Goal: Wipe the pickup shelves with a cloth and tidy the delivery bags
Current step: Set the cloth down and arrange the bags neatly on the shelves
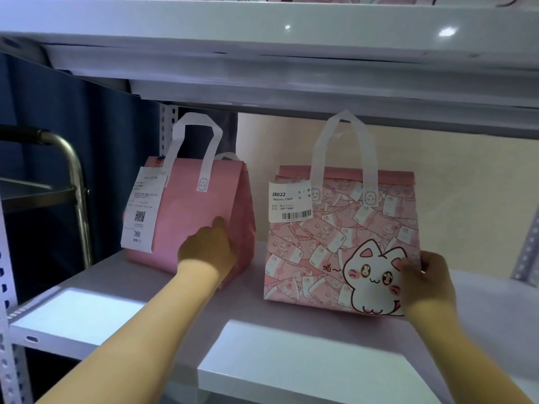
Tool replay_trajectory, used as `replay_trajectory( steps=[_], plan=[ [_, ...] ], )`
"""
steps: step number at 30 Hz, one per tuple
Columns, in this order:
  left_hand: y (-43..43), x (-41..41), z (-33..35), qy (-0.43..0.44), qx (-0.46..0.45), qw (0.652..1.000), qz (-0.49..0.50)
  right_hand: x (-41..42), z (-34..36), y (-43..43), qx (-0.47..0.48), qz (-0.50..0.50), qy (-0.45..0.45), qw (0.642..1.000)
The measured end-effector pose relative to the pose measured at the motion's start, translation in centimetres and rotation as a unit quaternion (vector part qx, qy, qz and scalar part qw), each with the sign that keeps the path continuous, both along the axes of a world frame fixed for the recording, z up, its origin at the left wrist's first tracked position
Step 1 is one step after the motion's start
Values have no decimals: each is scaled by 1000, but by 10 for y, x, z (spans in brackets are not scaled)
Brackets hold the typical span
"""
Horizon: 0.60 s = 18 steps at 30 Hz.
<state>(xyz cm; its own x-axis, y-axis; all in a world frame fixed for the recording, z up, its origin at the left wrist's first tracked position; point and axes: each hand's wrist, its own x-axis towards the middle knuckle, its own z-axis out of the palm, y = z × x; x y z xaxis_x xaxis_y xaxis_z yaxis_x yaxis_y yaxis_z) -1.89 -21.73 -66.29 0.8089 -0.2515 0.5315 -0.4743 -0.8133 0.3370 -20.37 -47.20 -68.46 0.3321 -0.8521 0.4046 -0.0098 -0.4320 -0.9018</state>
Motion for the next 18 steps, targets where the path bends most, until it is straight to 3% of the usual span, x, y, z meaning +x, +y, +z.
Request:
replay_trajectory(
  steps=[5, 10, 18],
  plan=[
    [-9, -3, 3, -20, 29, 999, -12, -2, 7, 4, -38, -1, 2, 999],
    [-25, -17, 7, -9, 37, 999, -24, -6, 11, 4, -19, 8, -10, 1000],
    [-19, -24, 10, 30, 6, 999, -40, -10, 11, 6, -38, 6, -5, 999]
  ],
)
